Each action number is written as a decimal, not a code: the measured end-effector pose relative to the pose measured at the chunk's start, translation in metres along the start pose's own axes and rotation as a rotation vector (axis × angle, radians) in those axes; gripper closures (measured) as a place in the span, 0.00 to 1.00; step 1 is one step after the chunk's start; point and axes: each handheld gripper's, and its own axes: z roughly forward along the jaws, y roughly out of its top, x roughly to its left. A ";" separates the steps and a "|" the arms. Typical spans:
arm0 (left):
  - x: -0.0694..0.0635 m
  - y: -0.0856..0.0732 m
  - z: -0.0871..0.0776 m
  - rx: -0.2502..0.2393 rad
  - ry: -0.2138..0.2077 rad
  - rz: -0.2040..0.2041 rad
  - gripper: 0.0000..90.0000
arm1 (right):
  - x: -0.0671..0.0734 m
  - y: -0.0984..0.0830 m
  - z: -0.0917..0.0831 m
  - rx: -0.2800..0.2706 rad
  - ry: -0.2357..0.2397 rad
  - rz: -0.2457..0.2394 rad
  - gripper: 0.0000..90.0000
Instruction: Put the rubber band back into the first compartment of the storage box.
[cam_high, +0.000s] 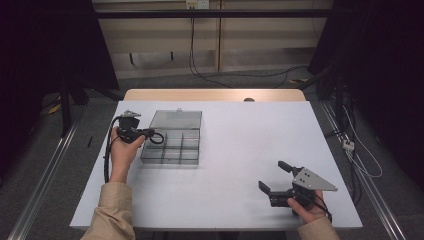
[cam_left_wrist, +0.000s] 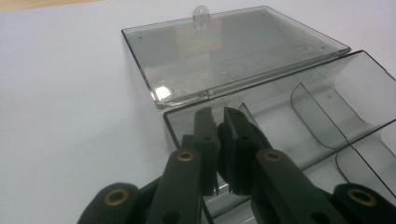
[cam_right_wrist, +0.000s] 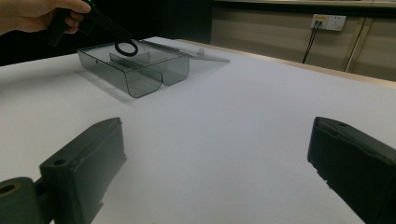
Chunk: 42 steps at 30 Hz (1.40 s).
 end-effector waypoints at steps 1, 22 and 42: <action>0.000 0.000 0.001 0.000 0.000 0.004 0.94 | 0.000 0.000 0.000 0.000 0.000 0.001 0.04; -0.007 0.001 0.008 -0.003 0.011 0.026 0.87 | 0.001 0.000 0.000 -0.003 0.006 -0.002 0.04; -0.015 0.003 -0.006 -0.008 -0.045 -0.015 0.60 | 0.000 0.000 -0.002 0.002 0.006 -0.001 0.04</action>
